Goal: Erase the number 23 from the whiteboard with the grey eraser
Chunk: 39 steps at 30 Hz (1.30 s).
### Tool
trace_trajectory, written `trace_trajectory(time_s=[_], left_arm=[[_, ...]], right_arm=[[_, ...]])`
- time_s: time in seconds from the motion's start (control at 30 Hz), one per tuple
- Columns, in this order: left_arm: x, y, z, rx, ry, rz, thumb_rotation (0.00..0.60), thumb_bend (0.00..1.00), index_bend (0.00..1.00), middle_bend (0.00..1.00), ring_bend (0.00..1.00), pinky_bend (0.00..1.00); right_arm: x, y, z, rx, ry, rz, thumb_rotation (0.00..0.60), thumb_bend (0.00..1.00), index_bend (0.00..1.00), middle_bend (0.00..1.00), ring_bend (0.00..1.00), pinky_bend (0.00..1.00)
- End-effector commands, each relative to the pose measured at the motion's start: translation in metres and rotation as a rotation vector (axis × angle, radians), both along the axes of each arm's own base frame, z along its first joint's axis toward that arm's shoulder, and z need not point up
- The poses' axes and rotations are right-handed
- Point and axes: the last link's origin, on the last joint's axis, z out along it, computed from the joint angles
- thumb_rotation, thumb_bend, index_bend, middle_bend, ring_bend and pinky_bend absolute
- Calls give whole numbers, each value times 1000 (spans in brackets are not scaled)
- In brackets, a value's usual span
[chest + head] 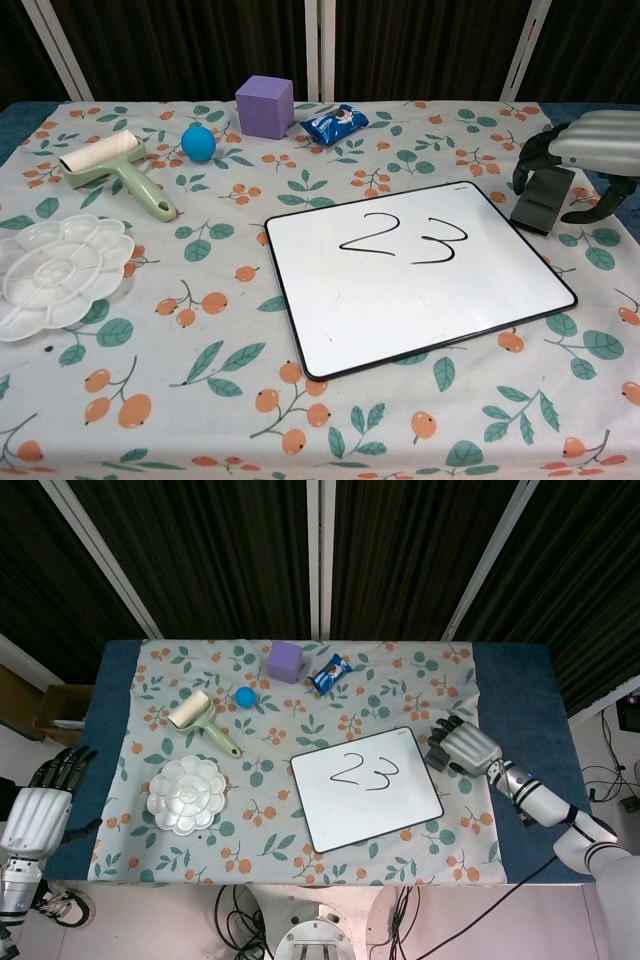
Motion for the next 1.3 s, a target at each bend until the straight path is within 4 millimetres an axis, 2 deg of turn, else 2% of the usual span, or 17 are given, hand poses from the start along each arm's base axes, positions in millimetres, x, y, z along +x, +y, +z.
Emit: trace_trajectory(time_s=[0.03, 0.33, 0.6, 0.77, 0.93, 1.2, 1.3], left_arm=[[0, 0, 0, 0, -1, 0, 600, 0, 73, 72, 36, 161], [1, 1, 0, -2, 2, -6, 600, 0, 73, 72, 36, 161], [0, 1, -1, -6, 0, 1, 600, 0, 74, 72, 36, 161], [-1, 1, -1, -6, 0, 4, 600, 0, 73, 72, 36, 161], [-2, 1, -2, -8, 0, 5, 600, 0, 74, 72, 36, 161], [-3, 2, -3, -11, 0, 8, 600, 0, 74, 72, 36, 161], [-3, 1, -2, -12, 1, 12, 600, 0, 78, 72, 36, 162]], right_arm=[[0, 0, -1, 1, 3, -1, 600, 202, 348, 278, 163, 219], [0, -1, -3, 6, 9, -7, 600, 205, 364, 304, 198, 242], [0, -1, -2, 6, 5, -6, 600, 220, 433, 386, 267, 305], [-1, -2, -2, 15, 8, -20, 600, 221, 429, 386, 268, 266], [-1, -1, -3, 16, 1, -16, 600, 222, 429, 402, 287, 314], [1, -3, -1, 12, -7, -12, 600, 222, 407, 378, 268, 124], [1, -4, -2, 11, -3, -12, 600, 224, 409, 379, 268, 120]])
